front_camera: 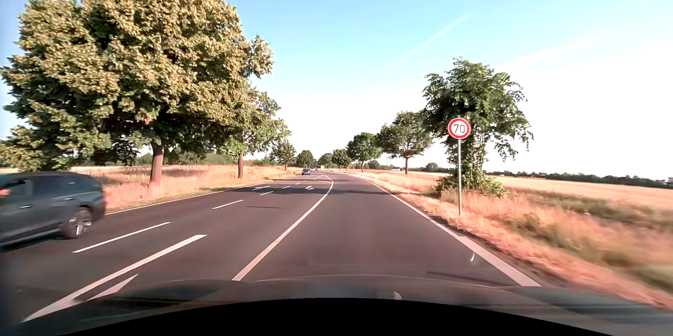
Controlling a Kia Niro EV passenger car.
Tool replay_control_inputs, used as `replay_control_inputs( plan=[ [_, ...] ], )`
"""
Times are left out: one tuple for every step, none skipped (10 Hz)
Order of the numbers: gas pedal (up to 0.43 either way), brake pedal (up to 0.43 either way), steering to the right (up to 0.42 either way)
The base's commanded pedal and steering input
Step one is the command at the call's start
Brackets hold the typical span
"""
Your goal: Follow the waypoints while adhering to traffic rules and regulations
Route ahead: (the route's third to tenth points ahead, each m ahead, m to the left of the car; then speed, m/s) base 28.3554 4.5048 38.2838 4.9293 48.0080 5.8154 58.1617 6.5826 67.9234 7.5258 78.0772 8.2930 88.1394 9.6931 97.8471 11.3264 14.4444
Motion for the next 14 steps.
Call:
replay_control_inputs(
  plan=[
    [0.299, 0.000, -0.010],
    [0.299, 0.000, -0.011],
    [0.299, 0.000, -0.012],
    [0.299, 0.000, -0.012],
    [0.299, 0.000, -0.012],
    [0.299, 0.000, -0.013],
    [0.299, 0.000, -0.012],
    [0.299, 0.000, -0.012],
    [0.299, 0.000, -0.013],
    [0.299, 0.000, -0.012],
    [0.299, 0.000, -0.013],
    [0.299, 0.000, -0.013],
    [0.299, 0.000, -0.013],
    [0.299, 0.000, -0.013]
  ],
)
